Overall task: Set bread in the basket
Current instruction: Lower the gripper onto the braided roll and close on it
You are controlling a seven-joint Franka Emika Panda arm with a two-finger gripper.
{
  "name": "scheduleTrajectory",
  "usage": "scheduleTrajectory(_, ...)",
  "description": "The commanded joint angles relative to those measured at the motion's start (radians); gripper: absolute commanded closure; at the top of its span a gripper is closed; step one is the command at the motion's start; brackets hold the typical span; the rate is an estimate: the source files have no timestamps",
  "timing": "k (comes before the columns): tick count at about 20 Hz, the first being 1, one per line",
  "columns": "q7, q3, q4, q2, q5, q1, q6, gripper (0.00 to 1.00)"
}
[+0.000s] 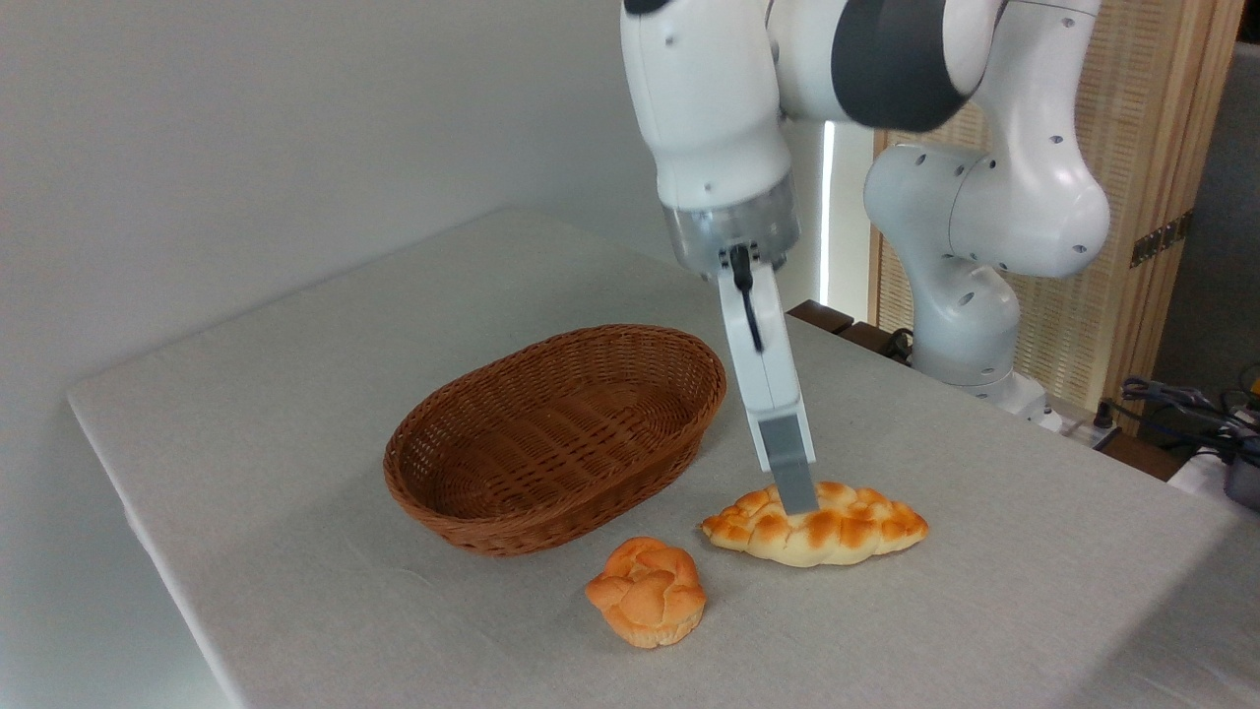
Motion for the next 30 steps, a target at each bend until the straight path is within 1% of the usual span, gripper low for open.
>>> scheduleTrajectory(1,0.037,0.000,-0.057,0.003,0.022,0.000,0.021,0.06)
scheduleTrajectory(2,0.040,0.001,-0.072,0.004,0.022,0.000,0.021,0.09)
scheduleTrajectory(3,0.046,0.001,-0.085,0.006,0.022,0.000,0.031,0.11)
scheduleTrajectory(5,0.046,0.000,-0.103,0.012,0.022,0.000,0.066,0.11)
scheduleTrajectory(8,0.049,0.000,-0.106,0.024,0.024,0.000,0.076,0.11)
scheduleTrajectory(12,0.088,0.001,-0.105,0.024,0.026,0.000,0.087,0.10)
scheduleTrajectory(13,0.089,0.001,-0.105,0.024,0.033,0.000,0.088,0.09)
scheduleTrajectory(14,0.091,0.001,-0.105,0.024,0.062,0.000,0.088,0.09)
scheduleTrajectory(16,0.092,0.001,-0.105,0.024,0.120,0.000,0.088,0.06)
scheduleTrajectory(17,0.091,0.001,-0.105,0.026,0.127,0.001,0.088,0.06)
scheduleTrajectory(21,0.089,0.003,-0.106,0.038,0.127,0.000,0.087,0.06)
scheduleTrajectory(24,0.089,0.038,-0.114,0.047,0.125,0.000,0.088,0.07)
scheduleTrajectory(29,0.088,0.041,-0.117,0.050,0.119,0.000,0.088,0.07)
scheduleTrajectory(30,0.086,0.041,-0.119,0.055,0.119,0.000,0.090,0.10)
